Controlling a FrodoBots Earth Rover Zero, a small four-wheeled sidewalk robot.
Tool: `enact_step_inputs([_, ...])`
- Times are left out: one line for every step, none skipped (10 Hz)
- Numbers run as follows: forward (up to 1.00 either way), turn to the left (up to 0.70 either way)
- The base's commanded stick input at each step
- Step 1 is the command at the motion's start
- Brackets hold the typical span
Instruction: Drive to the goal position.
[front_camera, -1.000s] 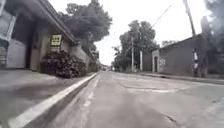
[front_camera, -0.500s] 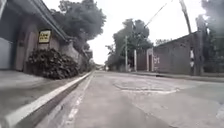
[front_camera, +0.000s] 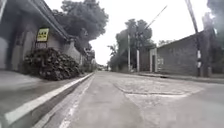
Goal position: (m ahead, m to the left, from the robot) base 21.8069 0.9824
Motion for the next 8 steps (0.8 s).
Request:
enact_step_inputs([0.70,0.00])
enact_step_inputs([0.70,0.00])
enact_step_inputs([0.70,0.00])
enact_step_inputs([0.70,0.00])
enact_step_inputs([0.70,0.00])
enact_step_inputs([0.70,0.00])
enact_step_inputs([0.70,0.00])
enact_step_inputs([0.70,0.00])
